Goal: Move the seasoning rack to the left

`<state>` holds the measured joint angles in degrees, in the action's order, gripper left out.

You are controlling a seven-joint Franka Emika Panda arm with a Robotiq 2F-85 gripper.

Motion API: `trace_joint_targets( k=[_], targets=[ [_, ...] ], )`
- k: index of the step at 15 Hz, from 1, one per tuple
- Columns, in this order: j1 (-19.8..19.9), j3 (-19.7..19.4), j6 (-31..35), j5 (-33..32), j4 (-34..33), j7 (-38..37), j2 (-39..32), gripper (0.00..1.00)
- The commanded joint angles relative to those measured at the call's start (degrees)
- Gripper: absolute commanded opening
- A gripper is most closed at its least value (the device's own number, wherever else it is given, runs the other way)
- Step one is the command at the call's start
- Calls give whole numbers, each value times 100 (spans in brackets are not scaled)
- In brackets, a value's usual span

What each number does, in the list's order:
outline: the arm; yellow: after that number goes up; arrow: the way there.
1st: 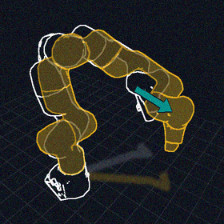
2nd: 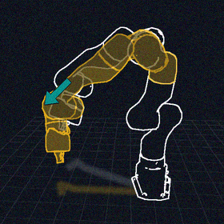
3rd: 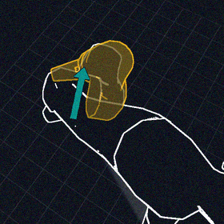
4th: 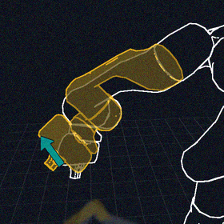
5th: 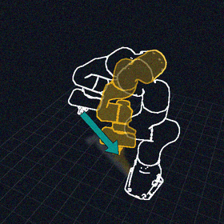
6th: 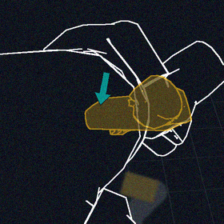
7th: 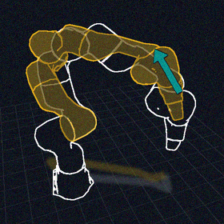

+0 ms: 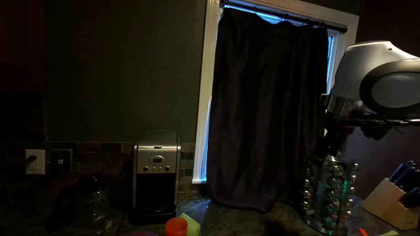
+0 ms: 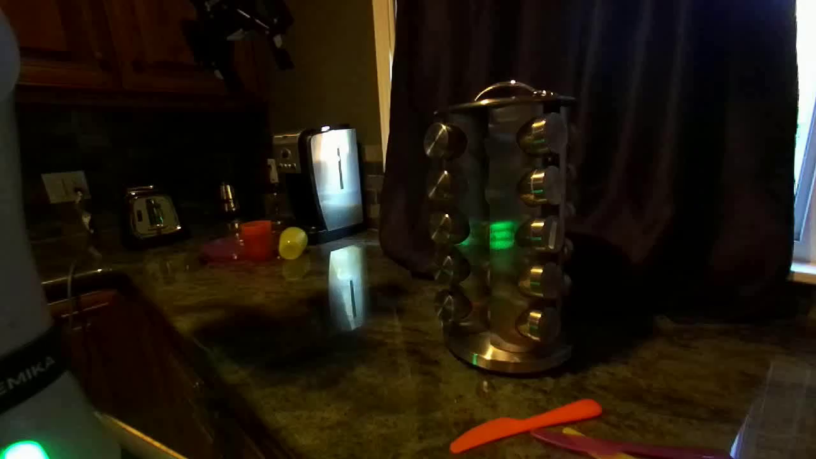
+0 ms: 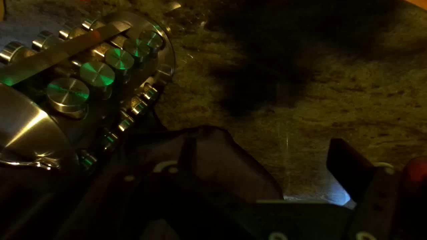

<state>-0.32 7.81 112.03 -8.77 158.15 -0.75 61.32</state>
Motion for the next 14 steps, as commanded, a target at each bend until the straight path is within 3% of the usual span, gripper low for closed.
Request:
trace_joint_targets(
  k=[1, 7, 11, 14],
  targets=[
    [-80, -58, -25, -67, -6, -62, -22, 100],
    [-40, -125, -96, -231, -132, 174, -208, 100],
    [-47, -1064, 415, -738, -640, 1589, -913, 100],
    [-170, -1867, 194, -871, -1342, 2882, -1605, 100]
  ],
)
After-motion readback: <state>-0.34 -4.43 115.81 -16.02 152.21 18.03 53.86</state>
